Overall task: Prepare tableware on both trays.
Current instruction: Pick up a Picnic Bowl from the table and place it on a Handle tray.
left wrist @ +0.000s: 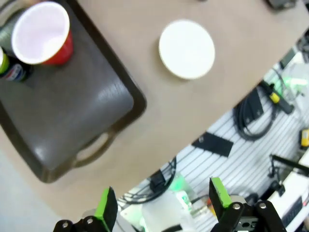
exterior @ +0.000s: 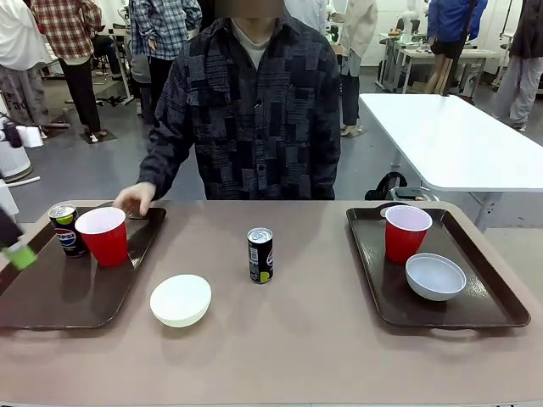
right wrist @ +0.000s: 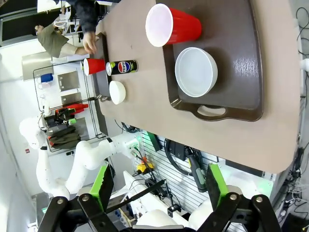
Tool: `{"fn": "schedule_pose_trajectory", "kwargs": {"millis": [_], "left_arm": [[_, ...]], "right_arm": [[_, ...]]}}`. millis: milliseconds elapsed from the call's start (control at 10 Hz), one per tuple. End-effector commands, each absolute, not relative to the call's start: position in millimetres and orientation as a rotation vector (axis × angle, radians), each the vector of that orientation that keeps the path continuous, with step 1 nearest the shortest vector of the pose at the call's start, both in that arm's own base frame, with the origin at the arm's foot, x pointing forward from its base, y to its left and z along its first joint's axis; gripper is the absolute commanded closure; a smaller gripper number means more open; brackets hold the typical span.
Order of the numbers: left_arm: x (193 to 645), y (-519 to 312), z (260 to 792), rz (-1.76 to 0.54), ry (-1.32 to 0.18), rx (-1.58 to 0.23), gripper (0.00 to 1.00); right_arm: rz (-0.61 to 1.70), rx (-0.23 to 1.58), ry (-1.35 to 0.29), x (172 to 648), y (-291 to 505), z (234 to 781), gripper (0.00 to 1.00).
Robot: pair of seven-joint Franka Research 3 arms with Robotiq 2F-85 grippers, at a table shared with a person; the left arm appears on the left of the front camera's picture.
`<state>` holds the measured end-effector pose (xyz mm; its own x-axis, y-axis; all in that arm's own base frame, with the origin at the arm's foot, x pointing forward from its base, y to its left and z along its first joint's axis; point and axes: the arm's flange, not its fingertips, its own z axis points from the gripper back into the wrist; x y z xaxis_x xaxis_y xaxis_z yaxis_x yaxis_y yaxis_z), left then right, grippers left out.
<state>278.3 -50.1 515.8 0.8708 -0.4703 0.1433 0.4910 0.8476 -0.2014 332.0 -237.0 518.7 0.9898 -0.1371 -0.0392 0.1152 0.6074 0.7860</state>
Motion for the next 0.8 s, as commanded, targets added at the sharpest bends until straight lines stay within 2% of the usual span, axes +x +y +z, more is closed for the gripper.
{"fn": "schedule_pose_trajectory", "kwargs": {"millis": [0, 400, 700], "left_arm": [[302.8, -92.5, 488.7, -0.413, -0.128, -0.156, 0.00], [340.3, -166.2, 432.1, -0.392, -0.116, 0.040, 0.00], [358.2, -192.3, 395.2, -0.292, -0.202, 0.054, 0.00]], "right_arm": [[-0.140, 0.921, -0.042, 330.7, -234.3, 518.3, 0.00], [-0.140, 0.921, -0.042, 330.7, -234.3, 518.3, 0.00], [-0.140, 0.921, -0.042, 330.7, -234.3, 518.3, 0.00]]}}
